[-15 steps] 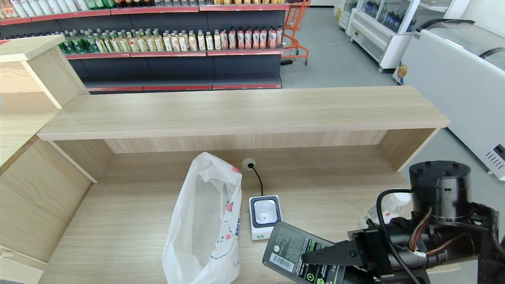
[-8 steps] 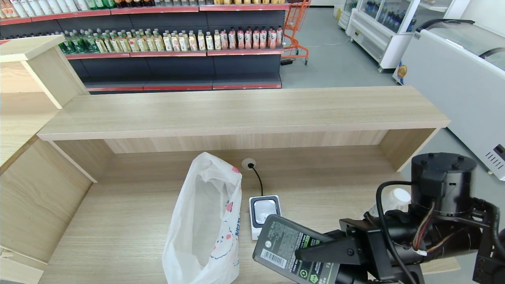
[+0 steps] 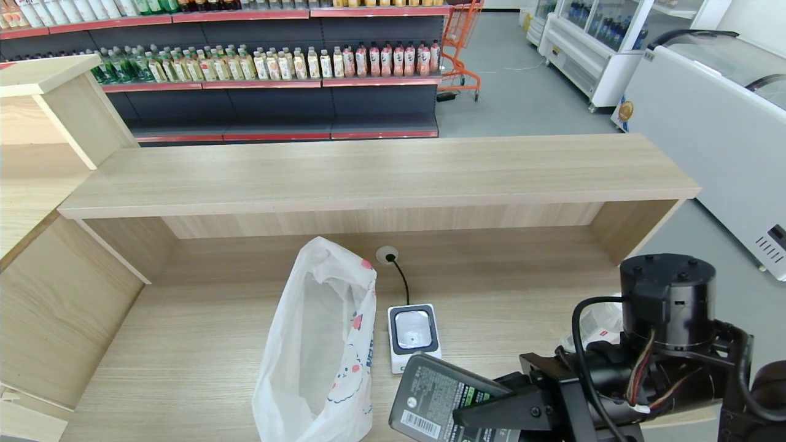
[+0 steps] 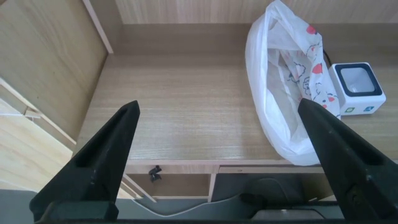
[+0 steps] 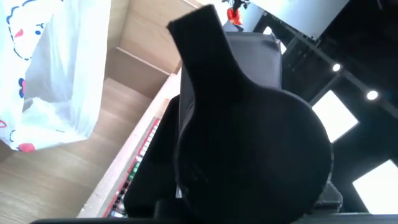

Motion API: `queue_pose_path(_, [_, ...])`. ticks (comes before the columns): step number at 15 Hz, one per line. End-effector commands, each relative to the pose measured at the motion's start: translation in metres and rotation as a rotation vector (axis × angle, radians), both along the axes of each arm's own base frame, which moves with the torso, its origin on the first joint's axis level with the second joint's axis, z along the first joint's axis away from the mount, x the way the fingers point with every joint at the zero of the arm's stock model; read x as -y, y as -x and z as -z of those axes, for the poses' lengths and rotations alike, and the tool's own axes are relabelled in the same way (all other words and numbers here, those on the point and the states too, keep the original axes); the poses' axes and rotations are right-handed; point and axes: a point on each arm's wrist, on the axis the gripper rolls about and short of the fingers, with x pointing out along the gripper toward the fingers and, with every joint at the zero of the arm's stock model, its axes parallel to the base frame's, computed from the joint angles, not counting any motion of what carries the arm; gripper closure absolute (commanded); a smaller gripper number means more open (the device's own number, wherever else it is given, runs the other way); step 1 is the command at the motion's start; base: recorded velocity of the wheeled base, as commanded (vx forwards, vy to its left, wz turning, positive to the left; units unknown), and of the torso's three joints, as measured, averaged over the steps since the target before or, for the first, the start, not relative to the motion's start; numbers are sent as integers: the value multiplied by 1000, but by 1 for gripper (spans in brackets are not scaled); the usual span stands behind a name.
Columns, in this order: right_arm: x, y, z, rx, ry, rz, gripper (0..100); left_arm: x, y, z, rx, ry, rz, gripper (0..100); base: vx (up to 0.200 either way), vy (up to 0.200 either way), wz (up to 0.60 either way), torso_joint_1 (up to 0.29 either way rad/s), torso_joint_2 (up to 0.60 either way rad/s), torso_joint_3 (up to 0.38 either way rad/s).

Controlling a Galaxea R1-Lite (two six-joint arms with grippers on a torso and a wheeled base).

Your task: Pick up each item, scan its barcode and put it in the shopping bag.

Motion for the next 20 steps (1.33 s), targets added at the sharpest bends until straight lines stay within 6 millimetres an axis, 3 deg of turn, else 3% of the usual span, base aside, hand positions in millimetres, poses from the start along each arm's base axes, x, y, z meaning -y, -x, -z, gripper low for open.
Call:
queue_pose_path(1, [-2, -2, 5, -15, 10, -1, 100, 0, 0, 0, 0, 0, 0, 0, 0, 0, 0, 0, 0, 0])
queue_pose_path(14, [2, 3, 1, -61, 9, 12, 100, 0, 0, 0, 0, 0, 0, 0, 0, 0, 0, 0, 0, 0])
queue_pose_path(16, [7, -1, -5, -309, -7, 89, 100, 0, 0, 0, 0, 0, 0, 0, 0, 0, 0, 0, 0, 0])
queue_pose_path(17, [7, -2, -17, -462, -46, 127, 100, 0, 0, 0, 0, 0, 0, 0, 0, 0, 0, 0, 0, 0])
queue_pose_path(18, [14, 0, -44, -484, -148, 168, 100, 0, 0, 0, 0, 0, 0, 0, 0, 0, 0, 0, 0, 0])
queue_pose_path(19, [40, 5, -59, -547, -242, 323, 100, 0, 0, 0, 0, 0, 0, 0, 0, 0, 0, 0, 0, 0])
queue_pose_path(20, [57, 14, -46, -750, -236, 426, 100, 0, 0, 0, 0, 0, 0, 0, 0, 0, 0, 0, 0, 0])
